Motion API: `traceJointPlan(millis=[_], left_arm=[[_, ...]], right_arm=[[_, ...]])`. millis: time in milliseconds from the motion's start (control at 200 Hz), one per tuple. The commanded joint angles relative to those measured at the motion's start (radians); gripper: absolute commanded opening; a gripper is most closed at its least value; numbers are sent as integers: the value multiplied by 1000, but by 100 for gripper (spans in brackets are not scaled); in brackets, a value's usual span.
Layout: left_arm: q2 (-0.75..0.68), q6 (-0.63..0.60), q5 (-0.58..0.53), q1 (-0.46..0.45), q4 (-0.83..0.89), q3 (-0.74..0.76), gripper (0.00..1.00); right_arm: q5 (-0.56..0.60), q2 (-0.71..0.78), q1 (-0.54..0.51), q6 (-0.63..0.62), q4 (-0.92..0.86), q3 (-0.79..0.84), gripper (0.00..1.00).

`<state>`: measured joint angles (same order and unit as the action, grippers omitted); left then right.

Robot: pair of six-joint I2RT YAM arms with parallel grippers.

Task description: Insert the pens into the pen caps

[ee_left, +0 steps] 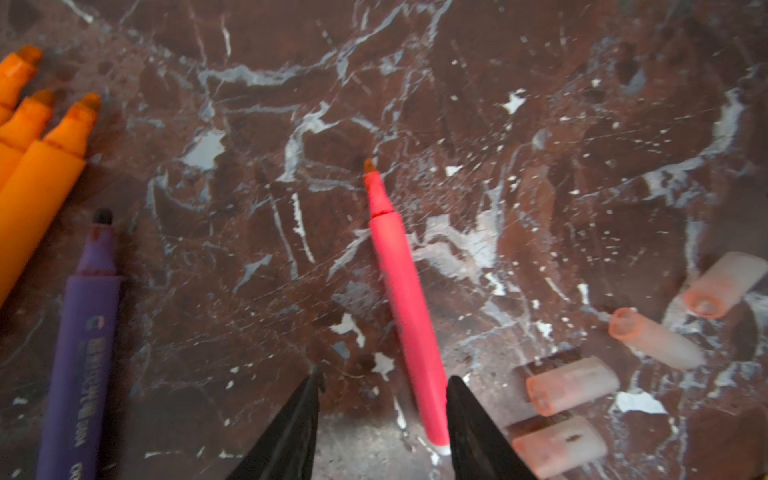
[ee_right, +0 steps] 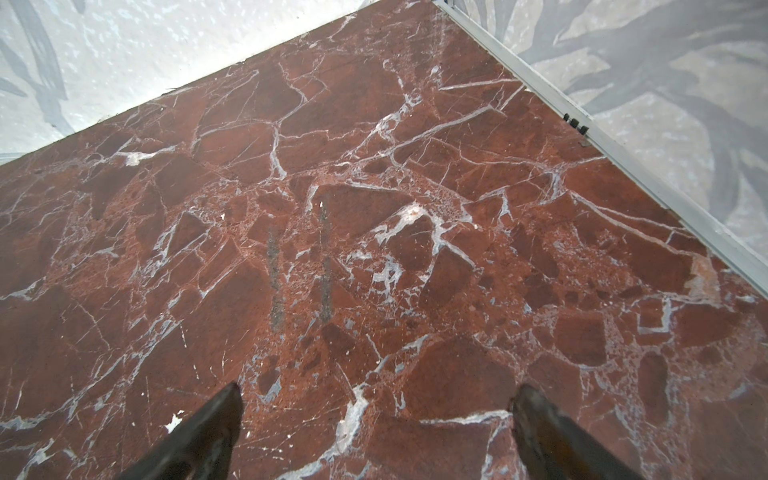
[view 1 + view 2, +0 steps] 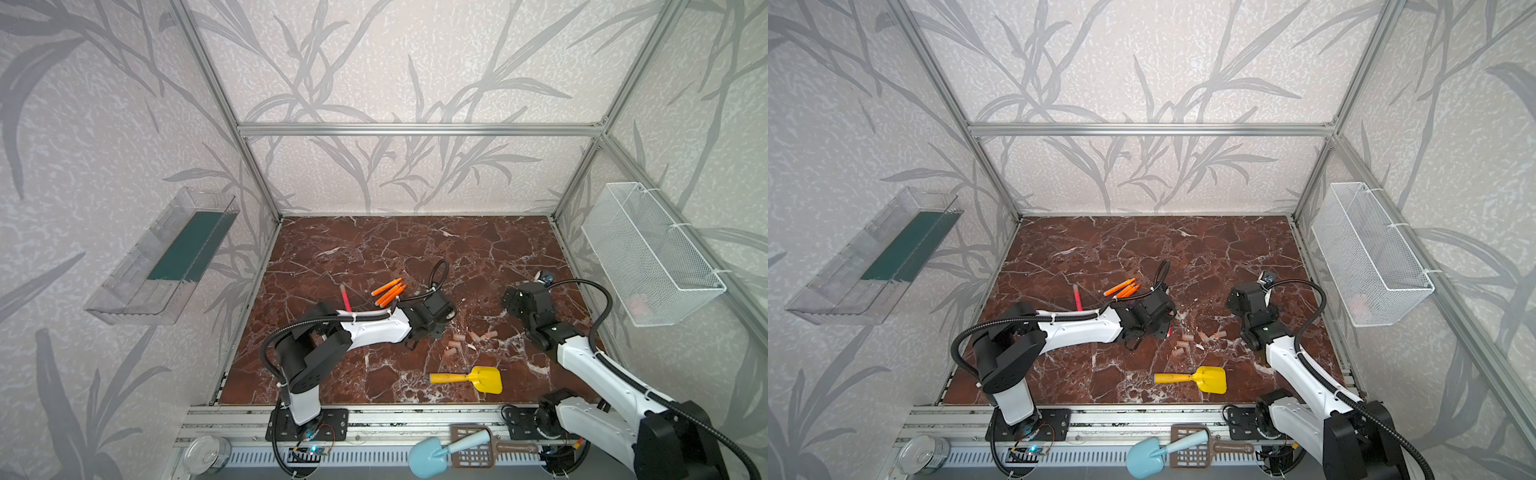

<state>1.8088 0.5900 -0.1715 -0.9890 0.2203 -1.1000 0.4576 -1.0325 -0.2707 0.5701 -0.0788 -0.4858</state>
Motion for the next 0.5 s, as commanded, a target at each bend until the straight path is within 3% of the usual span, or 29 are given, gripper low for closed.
traceJointPlan(millis=[0,260,495], left_arm=[[43,-19,4,-11,35,-42,52],[91,-5,-39,-13,52,-53,51],[153,-2,-30,-14,74,-91,41]], right_arm=[[1,16,5,-11,8,15,99],[3,36,5,-9,13,27,99],[1,40,5,-11,13,30,99]])
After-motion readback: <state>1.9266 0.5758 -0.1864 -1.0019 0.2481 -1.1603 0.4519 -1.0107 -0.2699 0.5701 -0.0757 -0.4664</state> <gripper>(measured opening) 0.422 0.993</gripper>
